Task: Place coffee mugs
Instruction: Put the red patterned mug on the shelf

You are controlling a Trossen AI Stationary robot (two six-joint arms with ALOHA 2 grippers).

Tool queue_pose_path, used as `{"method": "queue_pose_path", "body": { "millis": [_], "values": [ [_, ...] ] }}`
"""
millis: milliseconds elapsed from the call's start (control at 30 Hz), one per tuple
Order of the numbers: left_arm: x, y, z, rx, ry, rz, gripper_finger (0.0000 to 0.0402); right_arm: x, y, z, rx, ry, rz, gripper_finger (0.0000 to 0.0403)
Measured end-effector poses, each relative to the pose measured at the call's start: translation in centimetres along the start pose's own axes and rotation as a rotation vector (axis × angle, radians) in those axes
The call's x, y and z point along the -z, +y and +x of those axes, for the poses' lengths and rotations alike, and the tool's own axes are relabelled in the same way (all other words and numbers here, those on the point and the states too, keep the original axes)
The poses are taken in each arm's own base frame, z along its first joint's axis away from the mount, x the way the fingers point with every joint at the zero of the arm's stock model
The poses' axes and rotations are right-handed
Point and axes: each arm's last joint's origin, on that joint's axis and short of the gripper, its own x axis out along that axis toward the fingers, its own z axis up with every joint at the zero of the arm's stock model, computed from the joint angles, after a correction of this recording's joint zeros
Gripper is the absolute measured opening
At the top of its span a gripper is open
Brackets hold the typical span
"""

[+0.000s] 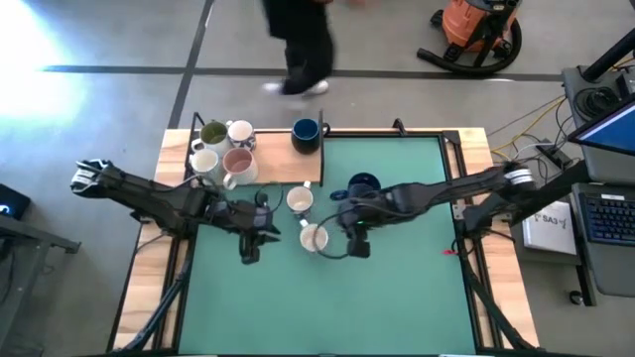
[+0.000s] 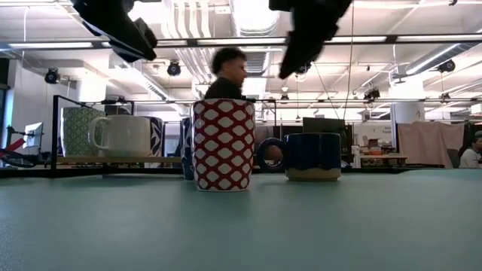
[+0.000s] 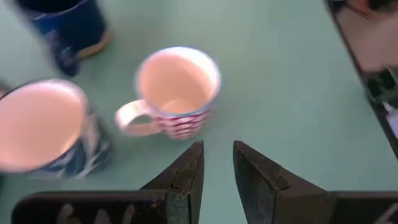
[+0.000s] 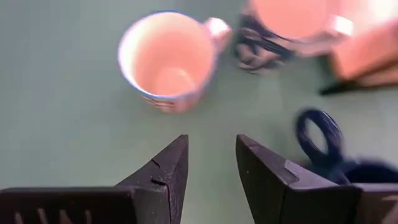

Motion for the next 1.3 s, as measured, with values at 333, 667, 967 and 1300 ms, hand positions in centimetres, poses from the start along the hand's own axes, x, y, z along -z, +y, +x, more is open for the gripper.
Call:
{"method": "queue_pose_path", "body": {
  "millis": [333,667,967,1300],
  "values": [
    [-0.7,-1.3,3.4,0.074,-0.043,0.110,0.0068,6.5,1.0,-3.2,-0.018,-0.131,0.243,0.0121],
    [-2.0,-2.3,6.9,0.158,0.029,0.225,0.0068,11.9,2.5,-4.8,-0.029,-0.147,0.310,0.0119],
    [-3.9,-2.9,9.2,0.152,0.186,0.255,0.0068,15.0,2.6,-5.4,-0.004,-0.178,0.258,0.0118],
    [-5.6,-3.1,8.6,0.167,0.310,0.301,0.0068,19.3,0.9,-4.1,0.056,-0.163,0.295,0.0108]
  ]
}}
